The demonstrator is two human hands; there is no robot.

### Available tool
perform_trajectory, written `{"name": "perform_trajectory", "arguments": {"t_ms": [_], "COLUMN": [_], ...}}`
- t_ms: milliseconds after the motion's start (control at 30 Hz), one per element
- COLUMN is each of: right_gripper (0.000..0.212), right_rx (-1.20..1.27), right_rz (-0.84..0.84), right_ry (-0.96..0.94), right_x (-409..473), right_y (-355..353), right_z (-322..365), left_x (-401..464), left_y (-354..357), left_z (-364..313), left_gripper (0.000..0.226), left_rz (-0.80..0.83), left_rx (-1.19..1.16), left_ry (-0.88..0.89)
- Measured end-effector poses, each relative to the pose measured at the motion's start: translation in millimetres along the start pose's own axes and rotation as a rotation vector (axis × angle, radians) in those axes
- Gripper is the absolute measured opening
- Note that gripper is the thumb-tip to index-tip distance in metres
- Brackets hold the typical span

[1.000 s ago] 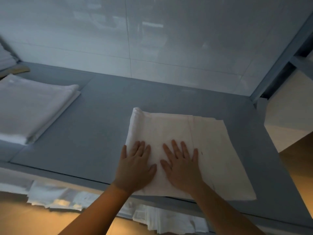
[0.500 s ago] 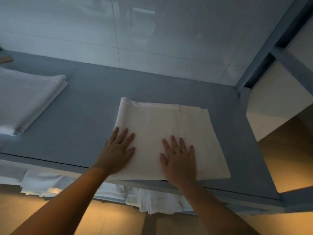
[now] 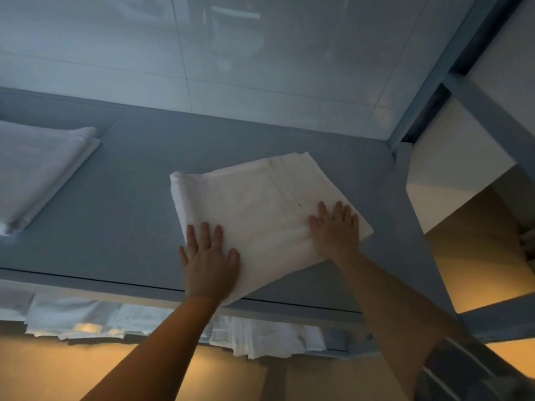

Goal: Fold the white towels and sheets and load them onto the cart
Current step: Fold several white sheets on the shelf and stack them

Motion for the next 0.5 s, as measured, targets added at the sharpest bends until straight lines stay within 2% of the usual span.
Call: {"name": "perform_trajectory", "arguments": {"t_ms": [100, 167, 233, 333, 433, 500], "right_gripper": [0.066, 0.068, 0.067, 0.057, 0.055, 0.053], "right_rx": [0.1, 0.155, 0.157, 0.149, 0.269, 0.281], "right_rz": [-0.007, 0.083, 0.191, 0.19, 0.135, 0.068], "right_ry": [0.152, 0.205, 0.145, -0.076, -0.049, -0.021], "right_x": [8, 16, 19, -3, -48, -65], "right_y": [3, -9, -22, -19, 7, 16], "right_z": [-16, -24, -20, 14, 50, 58], "left_x": [-18, -28, -34, -49, -76, -91], "left_y": [7, 10, 11, 13, 19, 26], "left_z": [-10, -17, -23, -45, -80, -93], "left_gripper": [0.065, 0.065, 0.063, 0.06, 0.058, 0.056], "left_rz": [-0.01, -0.028, -0.048, -0.048, 0.014, 0.052], "left_rx": [-0.016, -0.046, -0.075, -0.172, -0.311, -0.302], "left_ry": [-0.037, -0.071, -0.105, -0.174, -0.249, -0.215]}}
Point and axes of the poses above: each hand's wrist, its own x-axis towards the middle knuckle, its own y-axis out of the palm, z = x × y, the point moved 2 cm from there along x, towards the middle knuckle, and after that the axes turned 14 degrees about -y, right-handed, at the moved point
